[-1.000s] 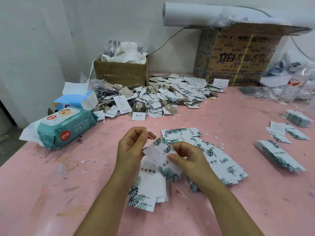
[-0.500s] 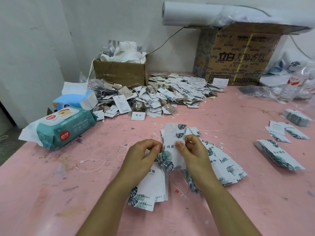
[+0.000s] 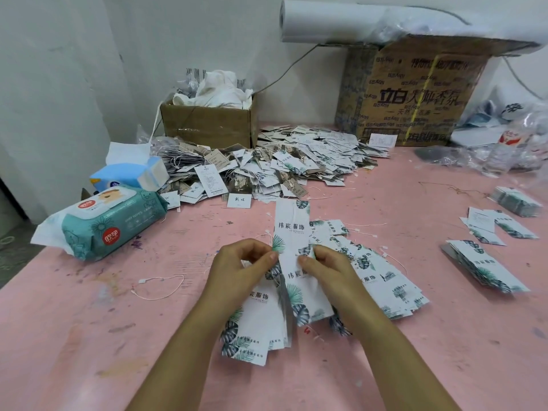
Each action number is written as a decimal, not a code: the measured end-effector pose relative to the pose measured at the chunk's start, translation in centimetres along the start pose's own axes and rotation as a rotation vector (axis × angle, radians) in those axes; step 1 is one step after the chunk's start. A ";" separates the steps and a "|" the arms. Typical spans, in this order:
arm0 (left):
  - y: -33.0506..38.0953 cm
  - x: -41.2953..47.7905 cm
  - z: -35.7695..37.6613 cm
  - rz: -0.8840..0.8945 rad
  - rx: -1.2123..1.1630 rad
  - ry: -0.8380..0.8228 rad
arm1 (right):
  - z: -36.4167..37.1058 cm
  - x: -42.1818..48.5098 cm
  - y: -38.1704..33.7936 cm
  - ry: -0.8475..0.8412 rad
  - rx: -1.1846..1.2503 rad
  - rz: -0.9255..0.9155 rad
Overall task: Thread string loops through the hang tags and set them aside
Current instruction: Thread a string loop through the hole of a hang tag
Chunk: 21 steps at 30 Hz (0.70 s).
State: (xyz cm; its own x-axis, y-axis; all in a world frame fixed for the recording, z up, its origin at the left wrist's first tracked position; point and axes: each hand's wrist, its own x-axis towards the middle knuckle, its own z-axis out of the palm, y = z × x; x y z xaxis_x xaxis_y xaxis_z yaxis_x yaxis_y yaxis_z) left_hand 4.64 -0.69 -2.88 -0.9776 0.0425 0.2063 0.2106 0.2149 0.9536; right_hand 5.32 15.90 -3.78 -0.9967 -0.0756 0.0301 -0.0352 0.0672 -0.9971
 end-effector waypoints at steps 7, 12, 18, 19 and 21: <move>0.0 -0.2 0.3 -0.021 -0.025 -0.095 | 0.3 -0.3 -0.6 0.088 0.083 0.018; 0.2 -0.4 0.6 -0.044 -0.040 -0.127 | 0.4 -0.1 -0.2 0.099 0.128 -0.005; 0.3 -0.3 0.6 -0.120 -0.156 -0.058 | 0.6 -0.2 -0.2 0.041 0.125 0.020; 0.3 -0.2 0.5 -0.135 -0.176 -0.035 | 0.6 -0.3 -0.3 0.023 0.121 0.042; 0.2 -0.1 0.4 -0.158 -0.213 0.010 | 0.4 -0.3 -0.5 -0.031 0.102 0.094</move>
State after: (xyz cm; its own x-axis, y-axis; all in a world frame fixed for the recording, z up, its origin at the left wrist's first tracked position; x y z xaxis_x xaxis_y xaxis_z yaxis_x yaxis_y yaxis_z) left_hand 4.73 -0.29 -2.75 -0.9985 0.0153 0.0521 0.0522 0.0082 0.9986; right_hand 5.70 15.50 -3.35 -0.9924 -0.1045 -0.0649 0.0679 -0.0254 -0.9974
